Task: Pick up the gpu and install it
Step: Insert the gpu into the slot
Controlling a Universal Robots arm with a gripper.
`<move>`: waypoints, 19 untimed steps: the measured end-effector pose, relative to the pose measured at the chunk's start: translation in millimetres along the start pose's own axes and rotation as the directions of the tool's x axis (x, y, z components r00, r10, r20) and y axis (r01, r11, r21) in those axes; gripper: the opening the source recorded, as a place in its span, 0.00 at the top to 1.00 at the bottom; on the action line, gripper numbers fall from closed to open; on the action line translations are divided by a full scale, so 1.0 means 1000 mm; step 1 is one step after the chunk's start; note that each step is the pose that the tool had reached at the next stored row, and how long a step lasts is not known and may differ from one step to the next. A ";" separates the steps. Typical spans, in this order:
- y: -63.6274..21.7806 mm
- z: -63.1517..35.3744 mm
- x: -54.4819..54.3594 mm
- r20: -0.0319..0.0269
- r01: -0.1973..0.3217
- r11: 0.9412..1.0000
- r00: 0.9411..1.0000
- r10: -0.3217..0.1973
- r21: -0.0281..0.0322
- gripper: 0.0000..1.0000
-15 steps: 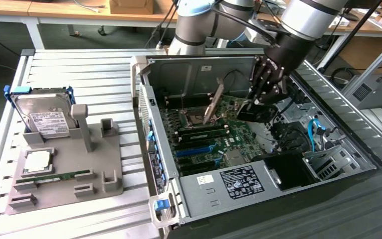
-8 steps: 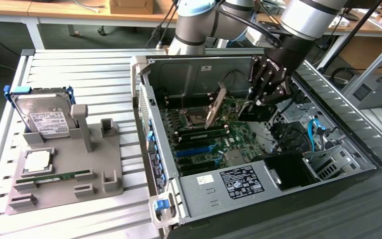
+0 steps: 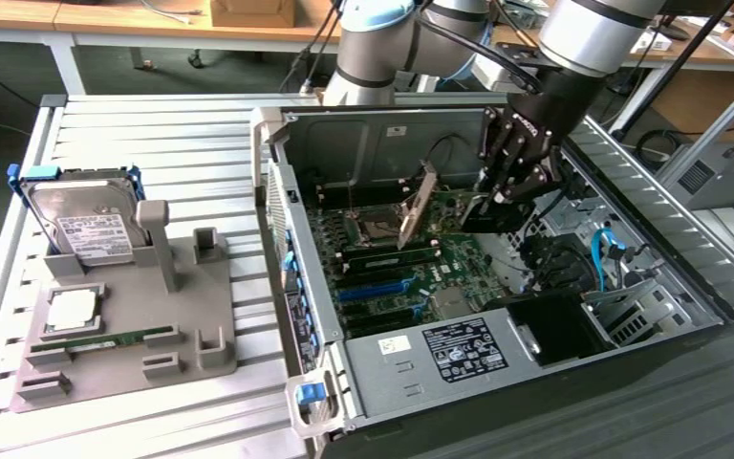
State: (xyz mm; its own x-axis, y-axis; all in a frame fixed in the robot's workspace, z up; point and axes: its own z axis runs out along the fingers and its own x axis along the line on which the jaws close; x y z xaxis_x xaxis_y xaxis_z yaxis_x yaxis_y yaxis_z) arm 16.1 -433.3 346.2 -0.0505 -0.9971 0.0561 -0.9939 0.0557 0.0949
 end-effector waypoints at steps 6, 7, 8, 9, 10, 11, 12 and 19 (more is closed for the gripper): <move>0.0003 0.0001 0.000 0.007 0.000 1.000 1.000 0.000 0.022 0.73; 0.0003 0.0001 0.000 0.024 0.001 1.000 1.000 -0.001 0.021 0.73; 0.0002 0.0002 0.000 0.043 0.002 1.000 0.999 -0.003 0.020 0.73; 0.0002 0.0002 0.001 0.067 0.005 1.000 0.998 -0.006 0.019 0.73; 0.0002 0.0003 0.001 0.075 0.006 1.000 0.997 -0.008 0.019 0.73; 0.0002 0.0002 0.001 0.076 0.006 1.000 0.997 -0.008 0.019 0.73; 0.0002 0.0002 0.001 0.076 0.006 1.000 0.997 -0.008 0.019 0.73; 0.0001 0.0006 0.001 0.078 0.004 0.998 0.997 -0.009 0.062 0.73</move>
State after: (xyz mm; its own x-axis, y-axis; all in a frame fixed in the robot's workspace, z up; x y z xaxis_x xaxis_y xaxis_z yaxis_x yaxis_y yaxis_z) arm 15.9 -434.3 345.7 -0.0490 -0.9985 -0.0225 -0.9983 0.0483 0.0332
